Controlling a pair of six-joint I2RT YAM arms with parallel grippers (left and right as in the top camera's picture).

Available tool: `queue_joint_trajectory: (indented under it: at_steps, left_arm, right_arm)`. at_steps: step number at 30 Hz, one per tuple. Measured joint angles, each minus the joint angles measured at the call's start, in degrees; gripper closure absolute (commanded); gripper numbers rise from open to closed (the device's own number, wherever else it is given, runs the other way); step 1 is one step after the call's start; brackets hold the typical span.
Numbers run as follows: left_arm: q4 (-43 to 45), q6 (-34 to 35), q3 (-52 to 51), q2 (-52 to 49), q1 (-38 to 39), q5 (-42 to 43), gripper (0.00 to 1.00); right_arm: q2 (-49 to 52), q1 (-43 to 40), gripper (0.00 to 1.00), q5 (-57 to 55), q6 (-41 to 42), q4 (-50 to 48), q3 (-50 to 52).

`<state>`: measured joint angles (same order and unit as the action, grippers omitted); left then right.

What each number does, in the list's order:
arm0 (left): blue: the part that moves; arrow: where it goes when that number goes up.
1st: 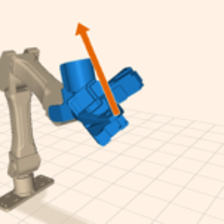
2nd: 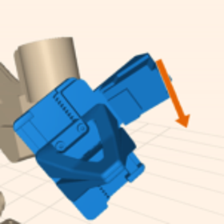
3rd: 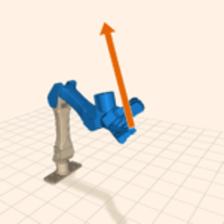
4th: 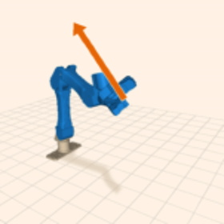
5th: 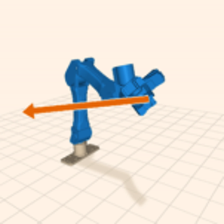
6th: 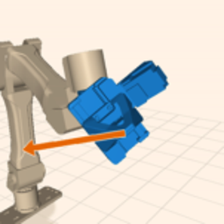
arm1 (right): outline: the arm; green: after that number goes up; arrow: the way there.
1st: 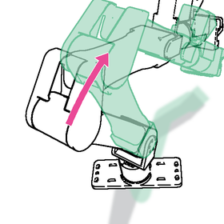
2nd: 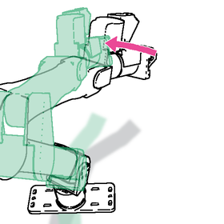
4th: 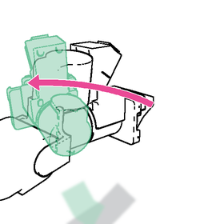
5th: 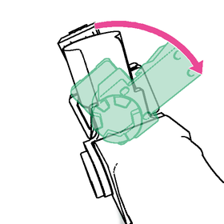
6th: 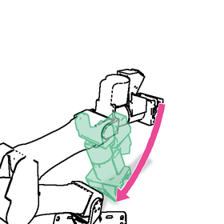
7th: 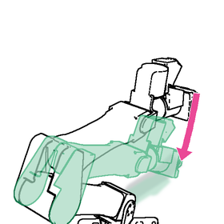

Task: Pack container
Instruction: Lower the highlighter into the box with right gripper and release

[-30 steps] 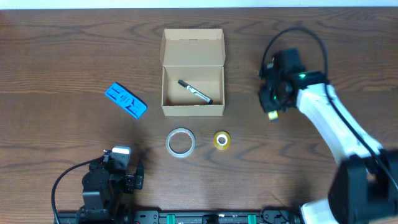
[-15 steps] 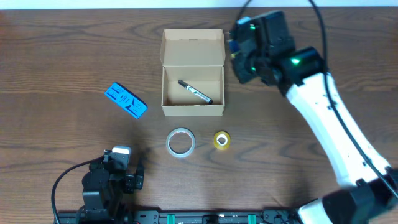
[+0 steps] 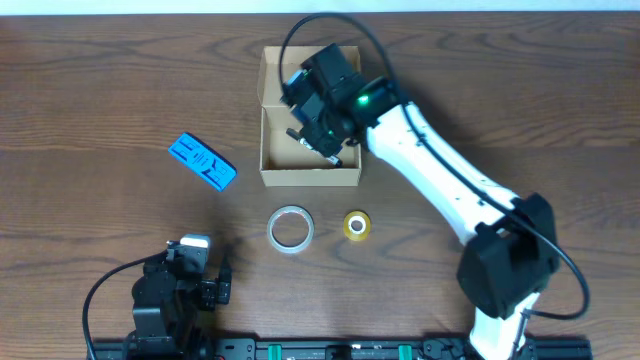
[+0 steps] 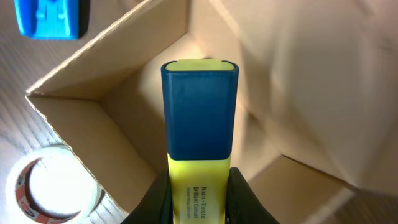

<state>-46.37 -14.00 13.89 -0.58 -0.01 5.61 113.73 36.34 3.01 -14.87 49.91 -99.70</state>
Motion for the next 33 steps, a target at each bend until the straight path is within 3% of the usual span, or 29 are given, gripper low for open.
queue_joint_trajectory:
  at_steps: [8, 18, 25, 33]
  left_arm:
    - [0.0, 0.0, 0.0, 0.0, 0.0, 0.0, 0.05]
    - [0.0, 0.0, 0.0, 0.0, 0.0, 0.0, 0.05]
    - [0.0, 0.0, 0.0, 0.0, 0.0, 0.0, 0.05]
    - [0.0, 0.0, 0.0, 0.0, 0.0, 0.0, 0.05]
  right_arm:
    - [4.0, 0.5, 0.96, -1.9, -2.8, 0.0, 0.0]
    - [4.5, 0.5, 0.78, -2.6, -4.7, -1.4, 0.0]
    - [4.5, 0.5, 0.76, -2.6, -5.2, -1.8, 0.0]
    - [4.5, 0.5, 0.66, -2.6, -5.2, -2.2, 0.0]
